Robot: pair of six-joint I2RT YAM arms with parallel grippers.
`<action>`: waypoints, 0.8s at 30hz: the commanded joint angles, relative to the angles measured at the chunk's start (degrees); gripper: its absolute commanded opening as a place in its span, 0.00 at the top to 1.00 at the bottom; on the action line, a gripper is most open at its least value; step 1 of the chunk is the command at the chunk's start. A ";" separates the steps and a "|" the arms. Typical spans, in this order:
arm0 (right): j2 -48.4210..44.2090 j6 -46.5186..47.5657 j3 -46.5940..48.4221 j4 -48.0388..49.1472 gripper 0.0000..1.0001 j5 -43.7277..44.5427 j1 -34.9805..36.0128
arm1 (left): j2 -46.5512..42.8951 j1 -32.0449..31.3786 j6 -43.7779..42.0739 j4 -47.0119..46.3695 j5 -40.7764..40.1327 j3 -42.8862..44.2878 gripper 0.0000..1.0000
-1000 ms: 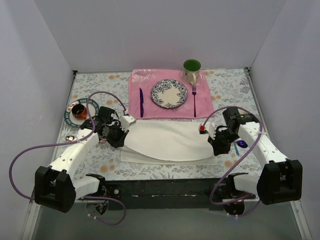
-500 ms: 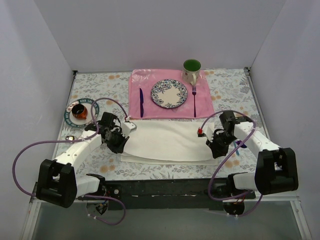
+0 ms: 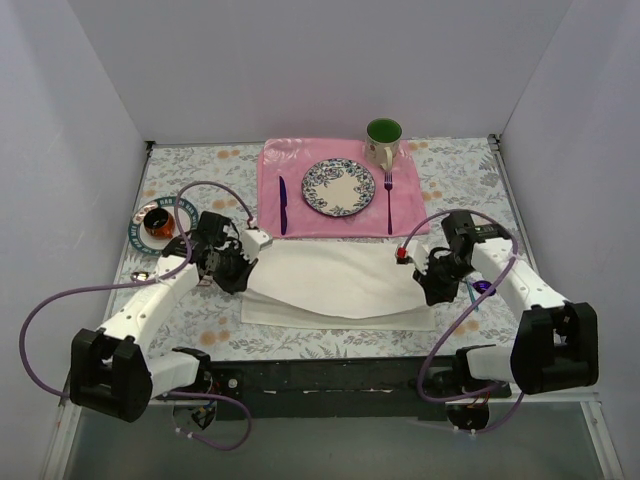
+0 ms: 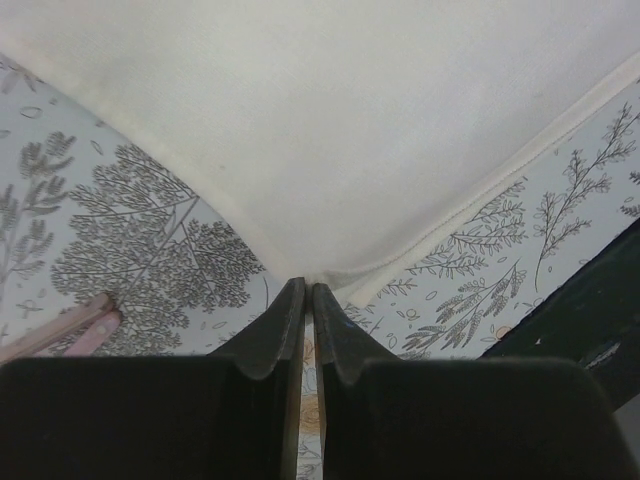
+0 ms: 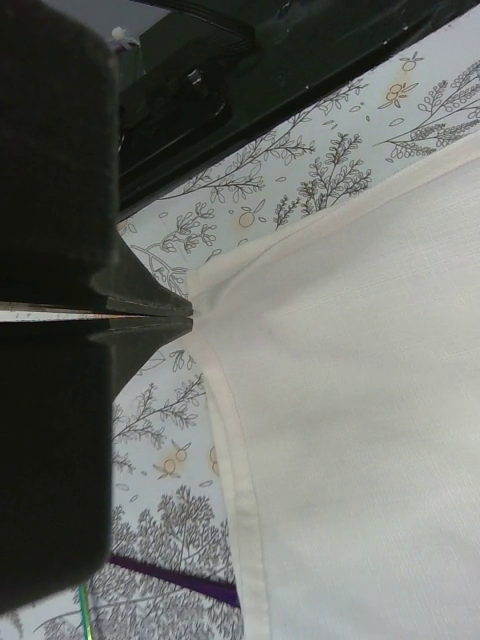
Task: Fold the napkin into a case and place the utensils inside
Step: Fold the rectangle-folded napkin at the center of the board.
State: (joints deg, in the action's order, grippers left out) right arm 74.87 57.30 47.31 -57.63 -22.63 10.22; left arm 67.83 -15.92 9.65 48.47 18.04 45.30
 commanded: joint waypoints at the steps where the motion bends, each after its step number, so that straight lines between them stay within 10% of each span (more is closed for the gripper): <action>1: -4.20 3.43 4.29 -7.14 0.99 -0.66 -0.02 | -3.76 -0.07 -0.77 4.35 1.46 5.33 1.00; 24: 4.05 1.41 -3.98 2.61 0.99 0.22 0.07 | 1.51 -0.07 -3.14 -2.15 0.33 -6.62 1.00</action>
State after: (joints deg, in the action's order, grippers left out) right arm 78.63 57.34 43.24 -55.33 -22.68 10.22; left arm 69.58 -15.94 7.25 48.31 18.65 39.72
